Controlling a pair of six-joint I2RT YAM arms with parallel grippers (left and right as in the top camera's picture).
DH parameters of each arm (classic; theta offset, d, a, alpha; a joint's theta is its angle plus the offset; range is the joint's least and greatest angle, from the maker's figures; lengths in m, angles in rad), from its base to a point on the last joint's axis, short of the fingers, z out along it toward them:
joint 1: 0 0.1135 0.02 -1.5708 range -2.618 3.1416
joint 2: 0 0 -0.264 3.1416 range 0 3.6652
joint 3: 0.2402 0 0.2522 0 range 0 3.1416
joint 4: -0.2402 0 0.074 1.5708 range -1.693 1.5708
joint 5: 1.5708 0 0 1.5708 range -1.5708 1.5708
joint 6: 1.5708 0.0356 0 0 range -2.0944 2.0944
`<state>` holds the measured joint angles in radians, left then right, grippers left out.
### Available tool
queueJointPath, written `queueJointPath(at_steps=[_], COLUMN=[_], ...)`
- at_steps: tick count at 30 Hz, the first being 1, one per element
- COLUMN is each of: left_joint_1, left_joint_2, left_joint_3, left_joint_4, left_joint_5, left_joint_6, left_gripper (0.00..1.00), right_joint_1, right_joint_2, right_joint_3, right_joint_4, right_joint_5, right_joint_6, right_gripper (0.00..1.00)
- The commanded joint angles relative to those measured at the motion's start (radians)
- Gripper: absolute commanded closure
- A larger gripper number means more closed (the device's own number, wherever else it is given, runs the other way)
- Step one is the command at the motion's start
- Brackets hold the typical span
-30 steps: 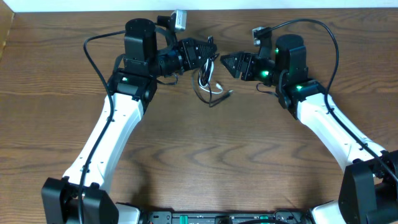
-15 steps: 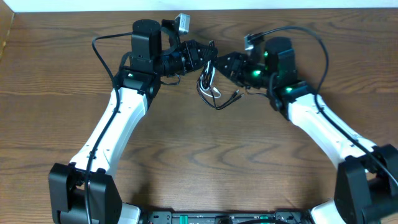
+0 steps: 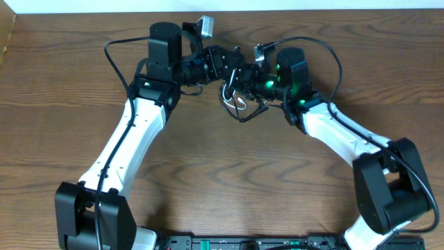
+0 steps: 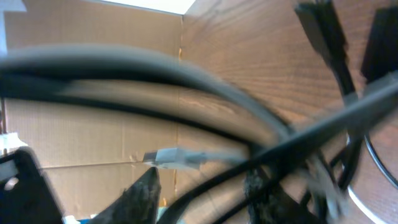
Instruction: Untangle cables
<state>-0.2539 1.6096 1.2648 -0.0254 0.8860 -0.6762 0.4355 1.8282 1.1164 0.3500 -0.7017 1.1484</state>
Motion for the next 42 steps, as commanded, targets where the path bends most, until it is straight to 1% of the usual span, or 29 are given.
queueJointPath(at_steps=[1,3,5,6,14,19,22,25,30,34,38,42], left_joint_1=[-0.024,-0.029,-0.027,-0.021,0.091,0.166,0.188,0.189,0.189,0.189,0.189,0.189], left_joint_2=[-0.003,-0.003,-0.003,-0.003,-0.003,-0.003,-0.003,-0.003,-0.002,-0.002,-0.002,-0.002], left_joint_3=[0.009,0.009,0.009,0.009,0.009,0.009,0.009,0.009,0.009,0.009,0.009,0.009], left_joint_4=[0.008,0.008,0.007,0.007,-0.004,-0.062,-0.116,-0.185,-0.303,-0.378,-0.421,-0.450], left_joint_5=[0.023,0.023,0.022,0.019,-0.018,-0.027,-0.035,-0.075,-0.155,-0.219,-0.267,-0.316], left_joint_6=[0.002,0.002,0.002,0.002,0.016,0.059,0.093,0.138,0.215,0.270,0.314,0.325], left_gripper=[0.93,0.93,0.93,0.92,0.92,0.93,0.93,0.93,0.92,0.92,0.93,0.93], right_joint_1=[0.006,0.005,-0.001,-0.006,-0.095,-0.158,-0.186,-0.208,-0.260,-0.335,-0.421,-0.530], right_joint_2=[0.037,0.037,0.034,0.034,0.012,-0.057,-0.113,-0.172,-0.270,-0.340,-0.388,-0.415], right_joint_3=[0.003,0.003,0.003,0.003,0.003,0.003,0.003,0.003,0.003,0.003,0.003,0.003], right_joint_4=[0.067,0.081,0.080,0.080,0.041,-0.108,-0.207,-0.255,-0.251,-0.249,-0.249,-0.254], right_joint_5=[0.000,0.000,-0.006,-0.018,-0.156,-0.139,-0.114,-0.113,-0.113,-0.113,-0.132,-0.143], right_joint_6=[0.002,-0.032,-0.105,-0.130,-0.233,-0.385,-0.481,-0.543,-0.539,-0.489,-0.441,-0.402], right_gripper=[0.68,0.80,0.96,0.99,0.99,0.99,0.99,0.99,0.99,0.99,0.99,0.99])
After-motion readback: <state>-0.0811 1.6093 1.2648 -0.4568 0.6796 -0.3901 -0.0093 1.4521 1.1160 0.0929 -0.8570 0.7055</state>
